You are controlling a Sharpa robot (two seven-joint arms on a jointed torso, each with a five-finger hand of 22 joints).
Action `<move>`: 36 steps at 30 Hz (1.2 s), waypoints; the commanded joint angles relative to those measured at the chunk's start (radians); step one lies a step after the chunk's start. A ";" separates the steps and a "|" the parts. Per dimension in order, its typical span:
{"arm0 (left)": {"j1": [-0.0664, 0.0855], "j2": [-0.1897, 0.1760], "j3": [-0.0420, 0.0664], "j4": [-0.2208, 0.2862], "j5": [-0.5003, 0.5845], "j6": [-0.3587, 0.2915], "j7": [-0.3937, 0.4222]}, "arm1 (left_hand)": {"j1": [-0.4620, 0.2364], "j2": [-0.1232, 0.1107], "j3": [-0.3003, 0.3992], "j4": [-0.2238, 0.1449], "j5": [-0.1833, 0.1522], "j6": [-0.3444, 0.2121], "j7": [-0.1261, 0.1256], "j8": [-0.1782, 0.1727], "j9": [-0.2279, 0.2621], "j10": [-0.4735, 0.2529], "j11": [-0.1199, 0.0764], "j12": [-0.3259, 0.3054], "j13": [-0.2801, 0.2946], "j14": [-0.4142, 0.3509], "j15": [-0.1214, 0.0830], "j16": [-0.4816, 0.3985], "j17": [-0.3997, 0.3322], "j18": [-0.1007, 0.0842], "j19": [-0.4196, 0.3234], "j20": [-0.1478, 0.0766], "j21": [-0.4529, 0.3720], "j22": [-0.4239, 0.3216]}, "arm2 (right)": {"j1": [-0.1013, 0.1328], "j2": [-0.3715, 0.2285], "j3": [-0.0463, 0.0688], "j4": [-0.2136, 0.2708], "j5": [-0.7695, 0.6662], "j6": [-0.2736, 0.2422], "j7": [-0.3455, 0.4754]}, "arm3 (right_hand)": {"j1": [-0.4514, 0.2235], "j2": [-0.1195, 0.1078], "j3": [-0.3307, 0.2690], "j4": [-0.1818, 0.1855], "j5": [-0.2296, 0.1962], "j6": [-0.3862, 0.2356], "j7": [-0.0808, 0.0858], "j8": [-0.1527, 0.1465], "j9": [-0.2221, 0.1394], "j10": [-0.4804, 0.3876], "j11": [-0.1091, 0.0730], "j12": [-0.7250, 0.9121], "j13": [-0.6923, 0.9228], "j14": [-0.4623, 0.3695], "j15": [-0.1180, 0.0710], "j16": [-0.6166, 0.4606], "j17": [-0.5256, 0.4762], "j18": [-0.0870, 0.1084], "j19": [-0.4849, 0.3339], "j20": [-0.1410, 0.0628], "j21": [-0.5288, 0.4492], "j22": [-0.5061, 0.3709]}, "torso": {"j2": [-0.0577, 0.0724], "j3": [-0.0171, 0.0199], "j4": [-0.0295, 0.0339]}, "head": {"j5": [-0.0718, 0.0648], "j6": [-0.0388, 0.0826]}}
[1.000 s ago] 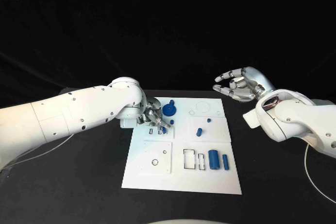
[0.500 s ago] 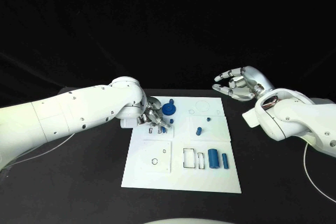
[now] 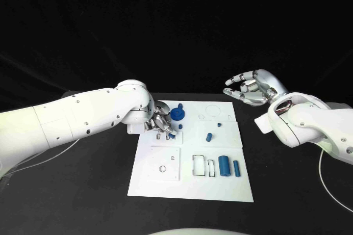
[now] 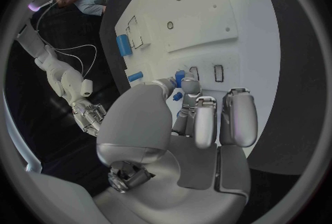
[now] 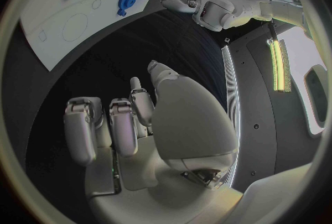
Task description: Assemble the parts on the task board
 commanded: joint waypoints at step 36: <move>-0.054 -0.149 0.001 0.199 -0.048 -0.388 0.056 | -0.165 -0.133 0.383 -0.271 0.302 0.047 -0.020 0.070 0.124 0.114 -0.017 0.088 0.102 0.095 -0.020 0.007 0.223 -0.016 0.011 -0.014 0.018 0.029 | -0.003 -0.018 -0.002 0.000 -0.009 0.013 0.004 | -0.018 -0.006 0.008 0.006 0.015 -0.008 -0.002 0.009 -0.002 -0.005 -0.001 -0.005 0.022 0.086 -0.008 -0.007 0.187 0.017 0.053 -0.009 -0.008 0.202 | -0.001 0.0035 0.0126 | -0.002 -0.009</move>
